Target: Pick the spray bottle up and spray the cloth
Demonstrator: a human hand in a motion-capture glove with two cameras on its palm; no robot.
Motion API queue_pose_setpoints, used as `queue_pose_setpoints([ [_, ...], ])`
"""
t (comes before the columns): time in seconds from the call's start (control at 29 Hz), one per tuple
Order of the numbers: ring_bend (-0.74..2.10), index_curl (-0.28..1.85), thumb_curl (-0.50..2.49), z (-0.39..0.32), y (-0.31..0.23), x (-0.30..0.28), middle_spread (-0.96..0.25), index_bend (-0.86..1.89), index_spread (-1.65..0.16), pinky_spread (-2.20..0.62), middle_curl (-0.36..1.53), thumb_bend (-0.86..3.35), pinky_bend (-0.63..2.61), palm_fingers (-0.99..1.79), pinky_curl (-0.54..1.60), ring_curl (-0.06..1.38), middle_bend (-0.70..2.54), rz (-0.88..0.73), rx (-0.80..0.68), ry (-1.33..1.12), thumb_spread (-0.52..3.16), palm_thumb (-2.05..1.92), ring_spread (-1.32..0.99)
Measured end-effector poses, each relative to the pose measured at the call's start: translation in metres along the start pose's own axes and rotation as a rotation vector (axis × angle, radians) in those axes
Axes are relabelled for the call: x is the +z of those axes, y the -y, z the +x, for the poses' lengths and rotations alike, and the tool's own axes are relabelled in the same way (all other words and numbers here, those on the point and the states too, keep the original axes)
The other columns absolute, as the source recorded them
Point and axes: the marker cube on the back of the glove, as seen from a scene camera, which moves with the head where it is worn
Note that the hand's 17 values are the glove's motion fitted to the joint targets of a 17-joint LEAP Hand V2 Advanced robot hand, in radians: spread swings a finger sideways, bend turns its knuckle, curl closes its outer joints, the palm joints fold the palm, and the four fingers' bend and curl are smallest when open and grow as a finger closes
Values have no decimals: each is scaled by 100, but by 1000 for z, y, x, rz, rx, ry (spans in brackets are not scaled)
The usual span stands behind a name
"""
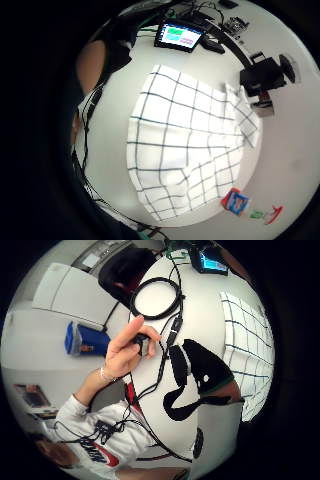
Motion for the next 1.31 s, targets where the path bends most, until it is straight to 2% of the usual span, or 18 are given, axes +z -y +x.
queue_pose_setpoints([
  [0.34,23,21,16,11,9,7,-4,23,-30,15,17,32,39,59,21,16,26,-12,-3,15,86,56,-2],
  [0.62,18,27,20,0,19,-15,-5,20,-34,17,22,27,37,59,24,18,23,-5,-46,-40,104,58,-2],
  [0.9,20,27,22,-1,-4,-33,-5,11,-37,18,25,22,43,49,29,20,18,22,-121,-185,113,58,-2],
  [1.1,21,25,23,-23,-31,-47,-5,11,-39,18,26,16,48,45,31,22,19,187,-229,-129,116,55,-2],
  [1.31,22,26,23,38,-95,-75,-5,17,-39,18,29,11,43,52,31,24,21,502,-171,27,117,53,-2],
])
